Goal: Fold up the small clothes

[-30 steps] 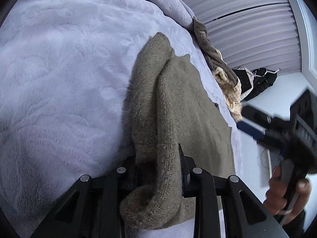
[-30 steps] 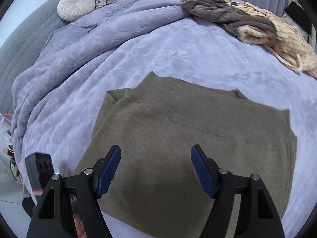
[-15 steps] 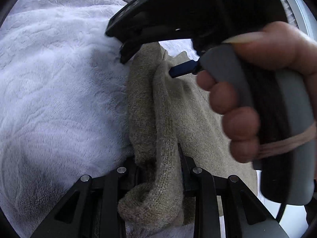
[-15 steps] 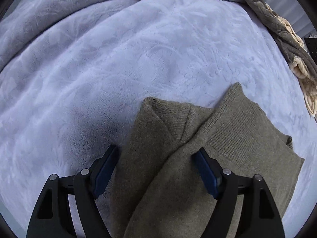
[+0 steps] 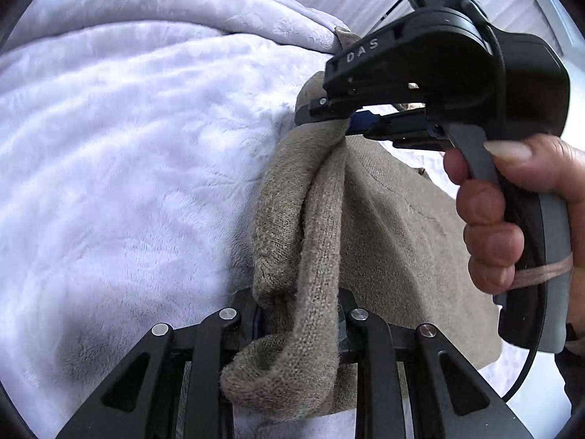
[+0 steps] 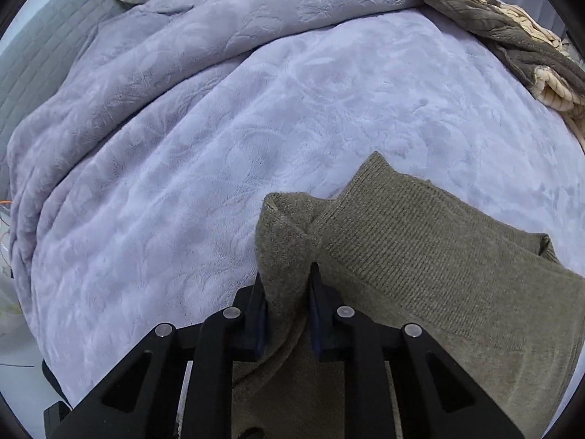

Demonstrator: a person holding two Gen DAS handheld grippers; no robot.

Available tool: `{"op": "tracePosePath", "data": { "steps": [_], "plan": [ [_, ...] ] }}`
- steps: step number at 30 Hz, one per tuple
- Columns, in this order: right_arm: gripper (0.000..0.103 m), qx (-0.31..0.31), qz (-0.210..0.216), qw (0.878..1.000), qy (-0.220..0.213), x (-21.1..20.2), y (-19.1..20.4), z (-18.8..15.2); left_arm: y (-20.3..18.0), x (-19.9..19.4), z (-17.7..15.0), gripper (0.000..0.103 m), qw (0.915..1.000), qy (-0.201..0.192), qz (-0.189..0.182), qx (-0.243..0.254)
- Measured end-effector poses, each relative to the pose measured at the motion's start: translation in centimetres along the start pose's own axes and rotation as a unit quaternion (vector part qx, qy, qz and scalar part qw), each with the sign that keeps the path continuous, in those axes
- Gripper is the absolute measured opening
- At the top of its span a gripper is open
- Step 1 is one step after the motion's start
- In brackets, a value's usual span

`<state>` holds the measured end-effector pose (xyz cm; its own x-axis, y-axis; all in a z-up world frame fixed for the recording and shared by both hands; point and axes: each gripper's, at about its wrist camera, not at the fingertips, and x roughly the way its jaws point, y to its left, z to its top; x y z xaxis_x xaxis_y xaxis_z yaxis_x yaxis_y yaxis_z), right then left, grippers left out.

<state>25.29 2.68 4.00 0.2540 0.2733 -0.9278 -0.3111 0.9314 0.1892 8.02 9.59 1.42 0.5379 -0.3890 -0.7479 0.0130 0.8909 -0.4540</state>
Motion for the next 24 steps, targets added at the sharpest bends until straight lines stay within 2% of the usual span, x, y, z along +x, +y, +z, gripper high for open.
{"op": "tracePosePath", "data": {
  "steps": [5,9,15,20,24],
  "plan": [
    [0.019,0.0,0.023,0.999,-0.027,-1.8,-1.0,-0.5,-3.0,-0.2,0.1,0.026,0.9985,0.004,0.043,0.035],
    [0.02,-0.019,0.032,0.998,-0.044,-3.2,-1.1,-0.2,-4.7,-0.2,0.5,0.026,0.9969,0.008,0.06,0.05],
    [0.02,-0.007,0.06,0.996,-0.062,-4.9,-2.8,-0.3,-7.4,0.1,1.0,0.025,0.9935,0.011,0.082,0.078],
    [0.019,-0.017,0.053,0.996,-0.067,-6.1,-4.2,-0.9,-9.5,0.6,1.1,0.025,0.9904,0.017,0.099,0.096],
    [0.02,-0.016,0.061,0.995,-0.075,-6.9,-5.4,-1.5,-12.7,2.0,1.3,0.025,0.9831,0.014,0.134,0.124]
  ]
}}
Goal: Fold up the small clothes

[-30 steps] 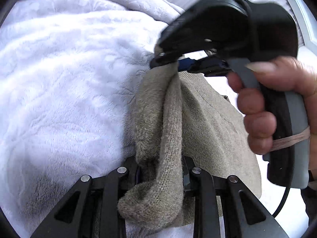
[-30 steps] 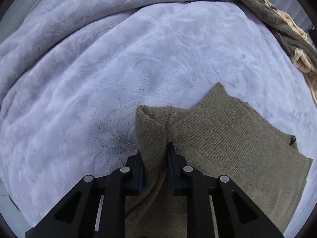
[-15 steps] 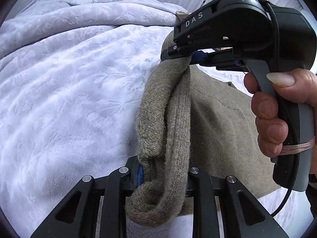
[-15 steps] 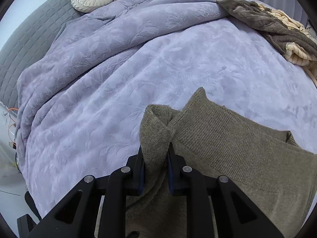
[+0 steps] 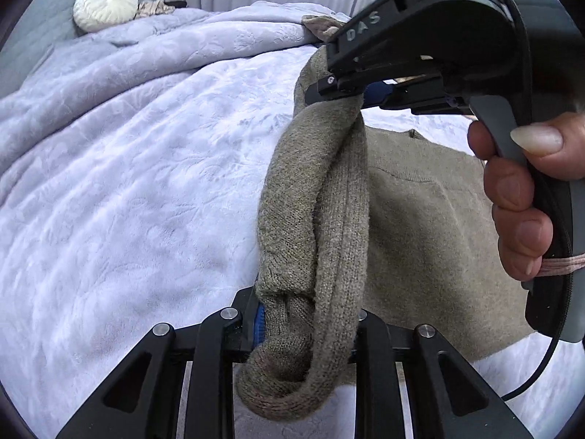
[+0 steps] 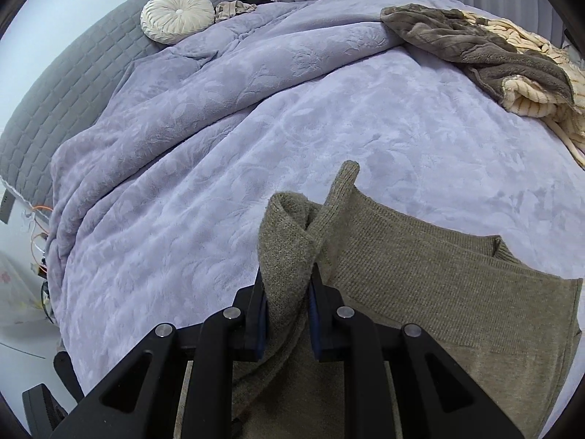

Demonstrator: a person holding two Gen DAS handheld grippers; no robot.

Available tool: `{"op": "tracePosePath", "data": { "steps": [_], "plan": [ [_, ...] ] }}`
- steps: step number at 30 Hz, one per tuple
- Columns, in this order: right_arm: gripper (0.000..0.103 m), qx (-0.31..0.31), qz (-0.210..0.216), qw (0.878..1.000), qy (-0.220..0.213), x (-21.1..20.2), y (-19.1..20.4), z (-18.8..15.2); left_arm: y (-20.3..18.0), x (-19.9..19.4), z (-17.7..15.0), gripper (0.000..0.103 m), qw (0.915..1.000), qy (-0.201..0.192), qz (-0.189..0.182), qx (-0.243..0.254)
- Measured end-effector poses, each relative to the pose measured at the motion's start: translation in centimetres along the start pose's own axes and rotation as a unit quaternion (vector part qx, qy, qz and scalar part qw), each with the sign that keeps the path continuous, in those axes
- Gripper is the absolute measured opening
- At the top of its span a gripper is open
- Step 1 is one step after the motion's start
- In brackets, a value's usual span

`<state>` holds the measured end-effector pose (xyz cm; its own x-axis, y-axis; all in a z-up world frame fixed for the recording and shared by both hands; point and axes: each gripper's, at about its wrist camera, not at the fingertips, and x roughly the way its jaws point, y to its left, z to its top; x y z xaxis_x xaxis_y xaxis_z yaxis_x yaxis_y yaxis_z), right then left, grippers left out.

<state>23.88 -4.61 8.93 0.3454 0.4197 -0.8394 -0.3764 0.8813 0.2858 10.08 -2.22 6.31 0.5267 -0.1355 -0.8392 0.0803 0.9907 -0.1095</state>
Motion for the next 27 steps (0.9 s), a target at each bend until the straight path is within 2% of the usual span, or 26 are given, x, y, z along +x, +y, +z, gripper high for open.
{"op": "tracePosePath", "data": {
  "steps": [5,11,16,27],
  "plan": [
    [0.019,0.002,0.012,1.0,-0.016,-1.5,-1.8,-0.7,-4.8,-0.3,-0.3,0.025,0.9992,-0.008,0.03,0.026],
    [0.02,0.017,0.018,1.0,-0.019,-2.5,-4.6,-1.6,-8.0,0.2,0.2,0.025,0.9981,-0.009,0.045,0.04],
    [0.019,0.022,0.025,0.999,-0.025,-3.1,-5.8,-2.0,-7.8,-0.4,-0.8,0.025,0.9974,-0.011,0.052,0.05],
    [0.019,0.027,0.035,0.998,-0.044,-5.4,-7.7,-2.5,-10.7,-1.4,-1.3,0.025,0.9961,-0.012,0.055,0.068]
  ]
}}
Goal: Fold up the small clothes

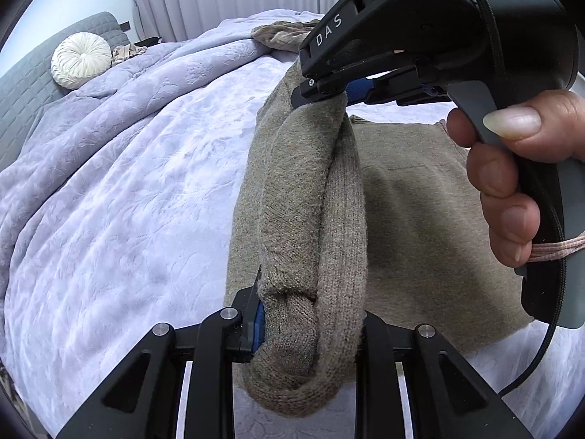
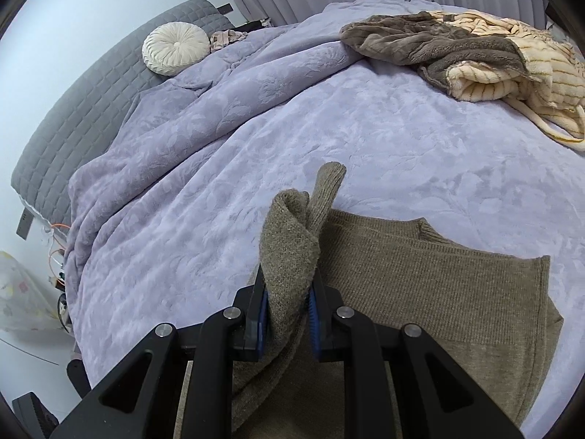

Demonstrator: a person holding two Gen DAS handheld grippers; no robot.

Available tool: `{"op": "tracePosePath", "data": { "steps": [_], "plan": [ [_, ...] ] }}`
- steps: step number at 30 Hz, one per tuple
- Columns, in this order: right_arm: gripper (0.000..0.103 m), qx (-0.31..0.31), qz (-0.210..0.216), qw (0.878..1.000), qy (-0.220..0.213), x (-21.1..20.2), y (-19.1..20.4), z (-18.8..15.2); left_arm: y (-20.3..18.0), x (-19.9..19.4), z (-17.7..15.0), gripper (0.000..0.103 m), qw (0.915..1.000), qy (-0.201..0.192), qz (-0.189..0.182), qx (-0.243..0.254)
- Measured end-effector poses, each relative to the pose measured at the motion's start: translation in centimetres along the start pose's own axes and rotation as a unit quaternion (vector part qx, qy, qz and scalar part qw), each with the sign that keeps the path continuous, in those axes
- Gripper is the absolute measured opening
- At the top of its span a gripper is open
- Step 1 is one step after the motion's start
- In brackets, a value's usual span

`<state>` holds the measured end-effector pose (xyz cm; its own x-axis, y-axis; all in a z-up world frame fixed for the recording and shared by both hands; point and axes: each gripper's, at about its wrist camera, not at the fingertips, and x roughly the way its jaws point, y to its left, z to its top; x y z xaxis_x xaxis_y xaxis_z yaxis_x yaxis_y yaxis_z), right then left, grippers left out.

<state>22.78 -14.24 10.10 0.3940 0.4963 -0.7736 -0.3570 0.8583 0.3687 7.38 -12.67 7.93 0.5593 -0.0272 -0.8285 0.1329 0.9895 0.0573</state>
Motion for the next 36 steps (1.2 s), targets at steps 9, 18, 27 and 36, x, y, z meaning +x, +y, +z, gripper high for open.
{"op": "tracePosePath", "data": {
  "steps": [9,18,27,36],
  "plan": [
    [0.019,-0.006,-0.004,1.0,-0.008,-2.6,-2.4,-0.8,-3.4,-1.0,-0.2,0.025,0.9997,-0.002,-0.001,0.026],
    [0.02,-0.008,-0.009,1.0,-0.019,-5.2,-4.9,-1.9,-6.6,-1.2,-0.1,0.025,0.9985,0.004,-0.001,0.054],
    [0.019,-0.012,-0.011,0.999,-0.031,-6.9,-6.8,-2.8,-8.3,-1.1,0.8,0.025,0.9974,0.011,-0.007,0.071],
    [0.019,-0.003,-0.011,0.999,-0.04,-8.9,-9.5,-3.6,-9.3,-0.9,1.6,0.025,0.9958,0.016,-0.015,0.089]
  ]
}}
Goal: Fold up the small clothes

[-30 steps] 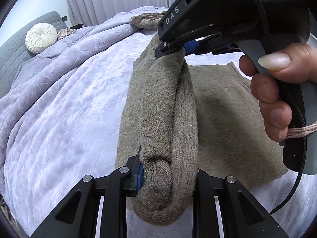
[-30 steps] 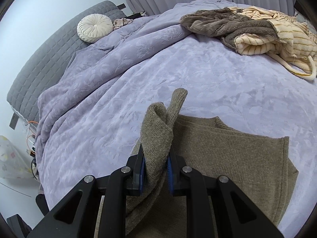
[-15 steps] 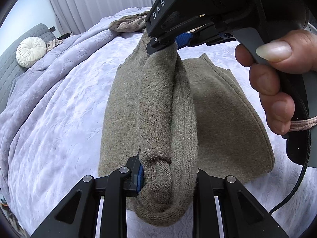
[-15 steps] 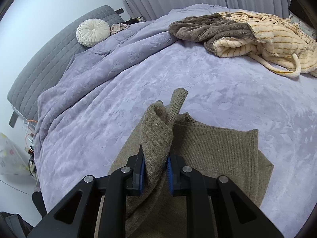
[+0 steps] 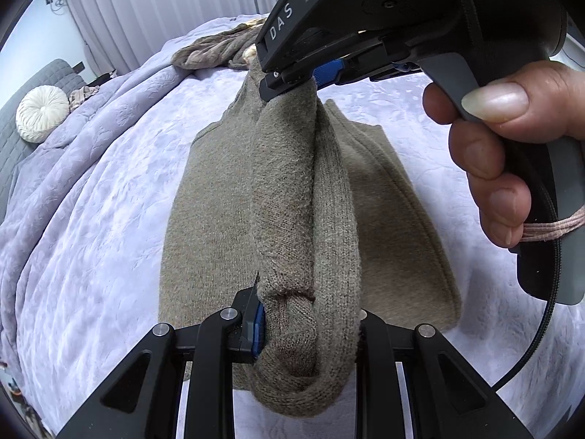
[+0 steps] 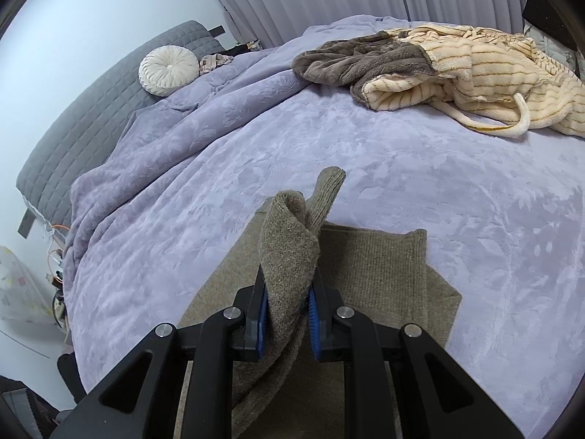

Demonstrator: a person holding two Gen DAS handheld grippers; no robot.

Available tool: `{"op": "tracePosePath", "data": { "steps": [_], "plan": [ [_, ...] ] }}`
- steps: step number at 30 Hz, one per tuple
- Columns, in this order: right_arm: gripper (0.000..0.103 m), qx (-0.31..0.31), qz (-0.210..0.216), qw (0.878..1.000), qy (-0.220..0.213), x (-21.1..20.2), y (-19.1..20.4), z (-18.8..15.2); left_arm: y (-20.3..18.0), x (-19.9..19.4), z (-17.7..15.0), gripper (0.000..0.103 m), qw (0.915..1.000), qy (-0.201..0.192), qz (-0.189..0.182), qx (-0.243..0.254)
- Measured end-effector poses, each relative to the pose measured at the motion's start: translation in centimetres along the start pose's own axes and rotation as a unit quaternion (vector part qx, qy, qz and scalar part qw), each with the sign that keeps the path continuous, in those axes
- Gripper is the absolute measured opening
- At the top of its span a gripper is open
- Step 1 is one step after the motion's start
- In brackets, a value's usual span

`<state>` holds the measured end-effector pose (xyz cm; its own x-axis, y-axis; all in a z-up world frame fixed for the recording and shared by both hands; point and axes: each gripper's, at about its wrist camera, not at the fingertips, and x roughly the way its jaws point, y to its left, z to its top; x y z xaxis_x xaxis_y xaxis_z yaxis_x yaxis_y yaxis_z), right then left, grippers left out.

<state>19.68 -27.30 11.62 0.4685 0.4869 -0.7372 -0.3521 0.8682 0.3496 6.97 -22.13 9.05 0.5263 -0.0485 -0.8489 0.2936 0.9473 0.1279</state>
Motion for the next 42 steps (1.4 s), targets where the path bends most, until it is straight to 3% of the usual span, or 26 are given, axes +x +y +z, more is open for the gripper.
{"op": "tracePosePath", "data": {
  "steps": [10,23,30,42],
  "plan": [
    [0.019,0.028,0.004,1.0,-0.009,-0.8,-4.1,-1.2,-0.6,1.4,0.8,0.025,0.9997,0.011,-0.013,0.02],
    [0.019,0.052,0.013,0.999,-0.006,-0.2,-6.6,-2.6,0.2,3.7,1.3,0.025,0.999,0.029,0.004,0.033],
    [0.019,0.042,0.013,0.999,-0.006,-0.4,-6.9,-2.7,-2.8,3.3,0.6,0.025,0.9987,0.026,0.011,0.042],
    [0.02,0.08,0.016,0.997,0.008,1.2,-9.5,-4.6,-4.3,4.2,-0.1,0.026,0.998,0.029,0.011,0.056]
  ]
}}
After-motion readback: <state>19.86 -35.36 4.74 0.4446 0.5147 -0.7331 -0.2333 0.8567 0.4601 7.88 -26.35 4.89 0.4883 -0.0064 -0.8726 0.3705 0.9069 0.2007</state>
